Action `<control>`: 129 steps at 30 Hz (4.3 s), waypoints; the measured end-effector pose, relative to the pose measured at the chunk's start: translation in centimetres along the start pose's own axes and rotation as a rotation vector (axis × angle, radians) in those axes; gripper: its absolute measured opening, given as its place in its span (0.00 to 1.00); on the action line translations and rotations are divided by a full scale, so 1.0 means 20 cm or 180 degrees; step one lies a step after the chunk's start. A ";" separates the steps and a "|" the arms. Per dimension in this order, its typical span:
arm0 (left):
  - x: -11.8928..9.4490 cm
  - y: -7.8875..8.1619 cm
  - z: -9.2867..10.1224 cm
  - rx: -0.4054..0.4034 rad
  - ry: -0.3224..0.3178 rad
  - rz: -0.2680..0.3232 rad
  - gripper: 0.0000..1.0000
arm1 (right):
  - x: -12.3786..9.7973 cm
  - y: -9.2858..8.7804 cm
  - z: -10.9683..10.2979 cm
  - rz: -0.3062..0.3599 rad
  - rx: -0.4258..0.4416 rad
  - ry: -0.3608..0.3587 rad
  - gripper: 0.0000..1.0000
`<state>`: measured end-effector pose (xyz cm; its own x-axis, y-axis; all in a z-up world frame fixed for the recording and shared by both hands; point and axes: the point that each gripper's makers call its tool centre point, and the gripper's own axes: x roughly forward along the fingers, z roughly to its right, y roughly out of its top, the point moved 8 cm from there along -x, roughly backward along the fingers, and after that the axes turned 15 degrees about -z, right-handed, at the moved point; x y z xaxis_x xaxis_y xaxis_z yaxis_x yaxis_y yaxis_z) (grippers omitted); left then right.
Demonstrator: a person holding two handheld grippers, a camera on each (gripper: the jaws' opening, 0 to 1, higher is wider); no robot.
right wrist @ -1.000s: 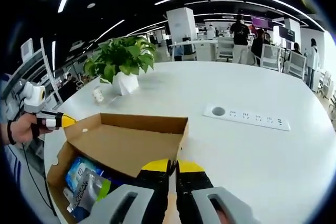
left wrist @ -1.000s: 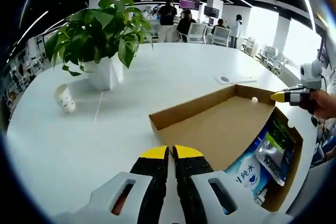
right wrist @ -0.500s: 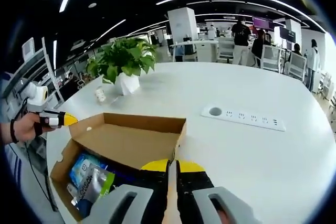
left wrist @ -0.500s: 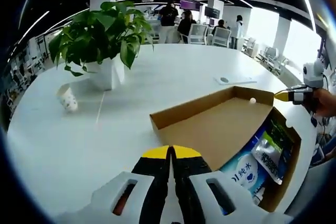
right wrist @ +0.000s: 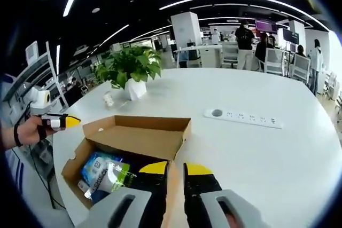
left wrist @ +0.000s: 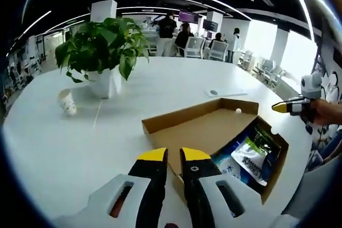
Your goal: Operate the shoe box by opening the lid, removing the specified soft item, and placing it in the target area until the item is outside and the box remains undamaged.
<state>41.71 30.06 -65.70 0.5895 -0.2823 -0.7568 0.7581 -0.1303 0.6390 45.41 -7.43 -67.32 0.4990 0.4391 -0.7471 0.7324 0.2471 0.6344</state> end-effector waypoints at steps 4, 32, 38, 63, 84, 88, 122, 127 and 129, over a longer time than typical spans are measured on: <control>-0.04 -0.03 0.01 0.0029 -0.0040 0.0007 0.11 | -0.06 -0.08 0.02 0.0039 0.0108 0.0007 0.10; -0.14 -0.22 0.25 0.0035 -0.0590 -0.0095 0.25 | -0.37 -0.39 0.07 0.0335 0.0395 0.0096 0.26; -0.07 -0.27 0.39 0.0135 -0.0726 -0.0217 0.26 | -0.36 -0.45 -0.02 0.0314 0.0361 0.0184 0.27; 0.24 -0.32 0.62 0.0048 -0.1029 -0.0750 0.27 | -0.43 -0.57 -0.06 0.0245 0.0379 0.0280 0.34; 0.34 -0.34 0.66 -0.0604 -0.1350 -0.0803 0.00 | -0.33 -0.64 -0.12 -0.0003 0.0264 0.0404 0.34; 0.33 -0.34 0.66 -0.0515 -0.1298 -0.0776 0.00 | -0.30 -0.61 -0.15 -0.0024 0.0210 0.0445 0.34; 0.28 -0.40 0.49 -0.0506 -0.1133 -0.0817 0.00 | 0.15 -0.35 -0.35 -0.0381 0.0138 0.0522 0.30; 0.28 -0.40 0.50 -0.0449 -0.1115 -0.0835 0.00 | 0.19 -0.34 -0.36 -0.0405 0.0239 0.0595 0.26; 0.29 -0.40 0.50 -0.0470 -0.1125 -0.0831 0.00 | 0.20 -0.35 -0.36 -0.0462 0.0280 0.0581 0.25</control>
<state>36.20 19.96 -73.76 0.2617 -0.5680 -0.7803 0.9153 -0.1105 0.3874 38.84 -1.18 -73.32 0.2997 0.5552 -0.7758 0.8318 0.2463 0.4975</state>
